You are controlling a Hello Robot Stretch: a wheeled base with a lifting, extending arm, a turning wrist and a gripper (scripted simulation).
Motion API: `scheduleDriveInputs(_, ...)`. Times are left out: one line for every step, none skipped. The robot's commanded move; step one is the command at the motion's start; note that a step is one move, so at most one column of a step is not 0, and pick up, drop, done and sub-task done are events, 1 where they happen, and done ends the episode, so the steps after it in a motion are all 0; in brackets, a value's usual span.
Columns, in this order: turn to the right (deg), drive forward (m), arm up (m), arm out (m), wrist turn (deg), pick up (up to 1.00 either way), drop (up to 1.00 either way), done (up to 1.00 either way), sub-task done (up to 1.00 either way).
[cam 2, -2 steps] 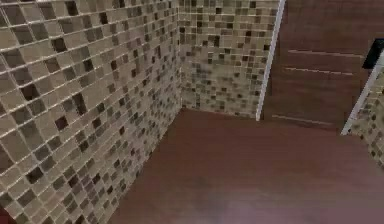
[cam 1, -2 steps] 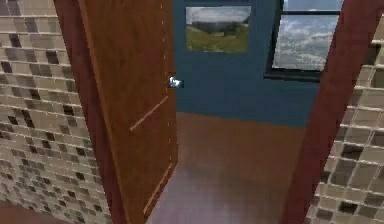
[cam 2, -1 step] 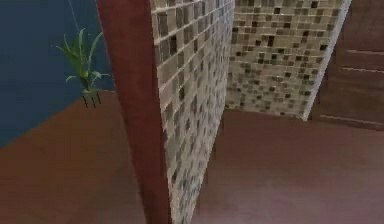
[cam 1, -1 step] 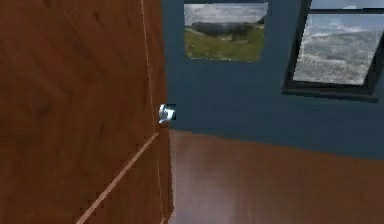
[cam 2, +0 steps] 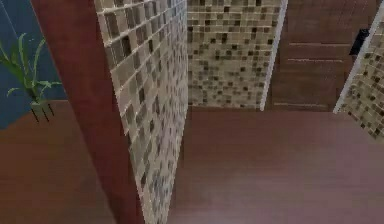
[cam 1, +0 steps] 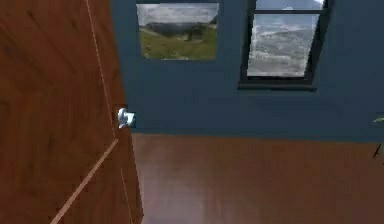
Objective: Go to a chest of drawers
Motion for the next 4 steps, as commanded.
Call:
scheduleDriveInputs(0.0,1.00,0.00,0.00,0.0,0.00,0.00,0.00,0.00)
scheduleDriveInputs(0.0,0.25,0.00,0.00,0.0,0.00,0.00,0.00,0.00)
scheduleDriveInputs(-27.0,0.00,0.00,0.00,0.0,0.00,0.00,0.00,0.00)
scheduleDriveInputs(-3.0,0.00,0.00,0.00,0.0,0.00,0.00,0.00,0.00)
